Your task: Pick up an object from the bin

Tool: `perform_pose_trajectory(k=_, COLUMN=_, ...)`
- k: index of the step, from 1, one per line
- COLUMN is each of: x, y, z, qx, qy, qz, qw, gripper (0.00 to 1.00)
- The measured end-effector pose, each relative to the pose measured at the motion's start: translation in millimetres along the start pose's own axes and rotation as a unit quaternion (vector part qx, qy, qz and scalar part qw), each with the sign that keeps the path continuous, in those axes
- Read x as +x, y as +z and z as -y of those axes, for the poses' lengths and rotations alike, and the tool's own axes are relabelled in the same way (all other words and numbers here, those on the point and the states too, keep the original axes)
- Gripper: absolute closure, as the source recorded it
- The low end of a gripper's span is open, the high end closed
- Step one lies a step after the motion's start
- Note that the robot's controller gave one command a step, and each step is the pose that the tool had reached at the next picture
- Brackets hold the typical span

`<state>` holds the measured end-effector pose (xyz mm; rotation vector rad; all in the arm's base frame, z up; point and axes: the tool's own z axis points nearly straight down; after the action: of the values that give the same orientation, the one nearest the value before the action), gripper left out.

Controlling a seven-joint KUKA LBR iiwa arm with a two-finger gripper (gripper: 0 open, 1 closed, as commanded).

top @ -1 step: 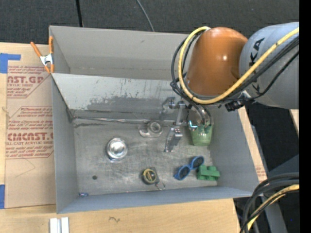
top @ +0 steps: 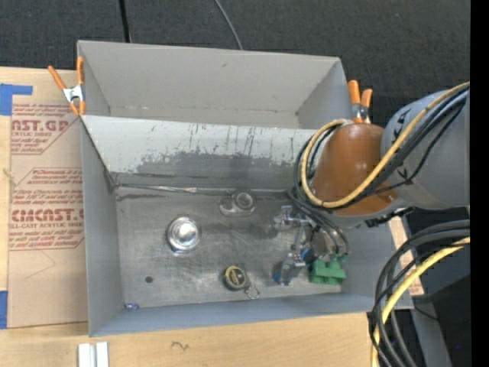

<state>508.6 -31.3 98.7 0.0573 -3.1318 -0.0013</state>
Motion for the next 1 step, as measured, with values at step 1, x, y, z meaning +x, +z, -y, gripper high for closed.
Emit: perform_pose_trajectory(k=1, x=3.6, y=27.1, z=72.3, qx=-0.001, qy=-0.096, qz=0.0055, qw=0.9954, gripper=0.0)
